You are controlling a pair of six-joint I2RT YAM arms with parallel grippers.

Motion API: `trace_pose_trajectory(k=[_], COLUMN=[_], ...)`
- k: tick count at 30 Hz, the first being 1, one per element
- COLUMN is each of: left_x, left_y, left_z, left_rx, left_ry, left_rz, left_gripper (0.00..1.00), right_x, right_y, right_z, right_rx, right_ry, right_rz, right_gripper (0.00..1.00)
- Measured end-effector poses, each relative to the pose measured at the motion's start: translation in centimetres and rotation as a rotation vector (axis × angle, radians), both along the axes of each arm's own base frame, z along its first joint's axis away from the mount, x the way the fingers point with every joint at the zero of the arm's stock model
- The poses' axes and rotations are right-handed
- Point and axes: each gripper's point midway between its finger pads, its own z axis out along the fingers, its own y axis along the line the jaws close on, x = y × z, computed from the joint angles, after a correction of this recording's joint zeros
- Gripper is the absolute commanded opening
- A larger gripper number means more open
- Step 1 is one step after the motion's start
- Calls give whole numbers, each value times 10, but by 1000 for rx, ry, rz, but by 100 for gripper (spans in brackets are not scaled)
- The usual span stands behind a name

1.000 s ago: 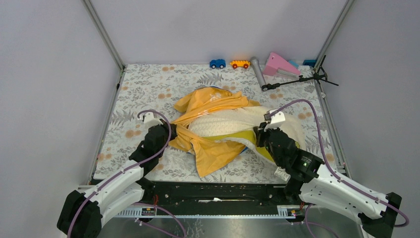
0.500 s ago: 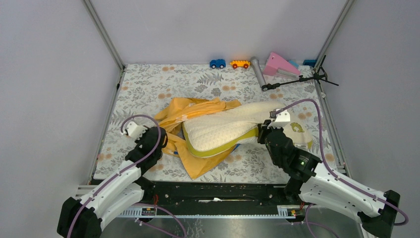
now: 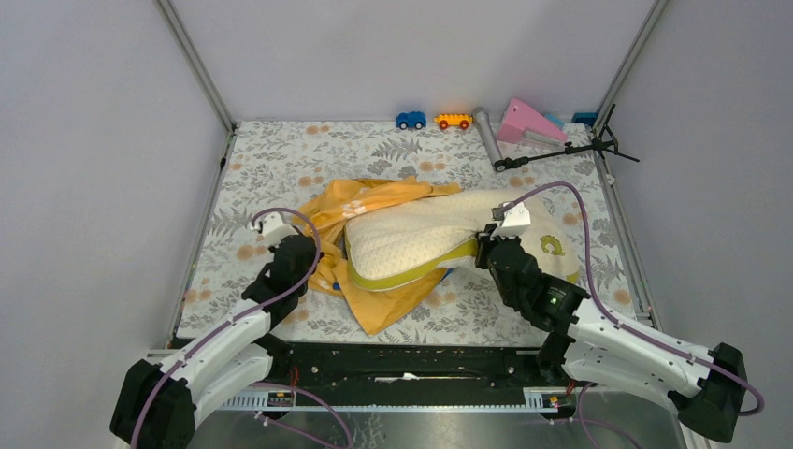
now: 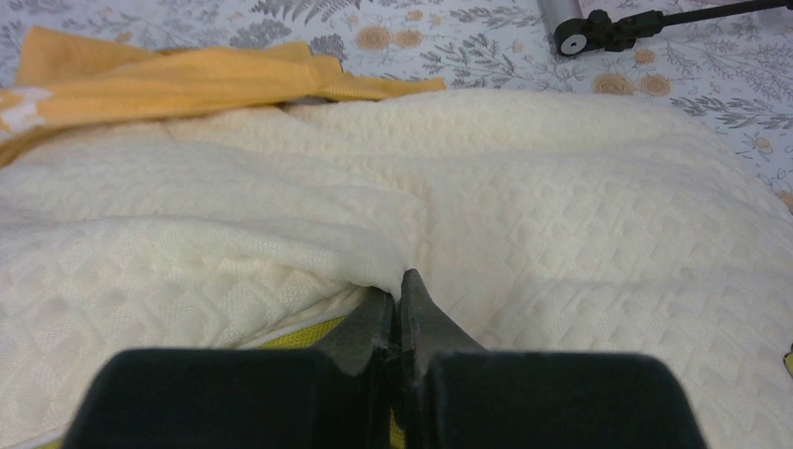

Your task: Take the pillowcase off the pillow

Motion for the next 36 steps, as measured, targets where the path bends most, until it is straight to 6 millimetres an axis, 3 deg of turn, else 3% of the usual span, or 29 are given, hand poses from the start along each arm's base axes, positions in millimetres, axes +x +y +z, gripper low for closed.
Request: trace_pose_trajectory(k=[5, 9, 13, 17, 25, 26, 27, 29, 30, 33, 36], left_x=[2, -9, -25, -41, -70, -72, -74, -76, -75, -59, -34], left_y=[-8, 21, 49, 72, 101, 103, 105, 107, 106, 94, 65], left_z=[-4, -16, -16, -8, -12, -13, -13, -14, -13, -8, -5], left_rx=[14, -7, -76, -142, -190, -191, -191, -190, -179, -123, -99], left_ry=[13, 61, 65, 19, -18, -20, -22, -23, -20, -5, 12], left_rz=[-52, 153, 380, 557, 750, 765, 778, 788, 777, 668, 466], left_gripper=[0, 0, 0, 0, 4, 5, 5, 3, 1, 0, 0], right_x=[8, 16, 31, 30, 24, 24, 24, 24, 25, 26, 23], right_y=[7, -6, -41, -72, -81, -80, -80, -77, -73, -58, -29], right_z=[-14, -21, -25, -24, -31, -31, -32, -33, -34, -33, -31], right_rx=[-75, -51, 47, 115, 151, 153, 153, 155, 150, 142, 154], right_ry=[63, 106, 147, 143, 156, 158, 160, 168, 174, 188, 218], right_rz=[-16, -84, -213, -317, -359, -360, -358, -340, -316, -207, -41], right_gripper=[0, 0, 0, 0, 0, 8, 24, 71, 82, 97, 98])
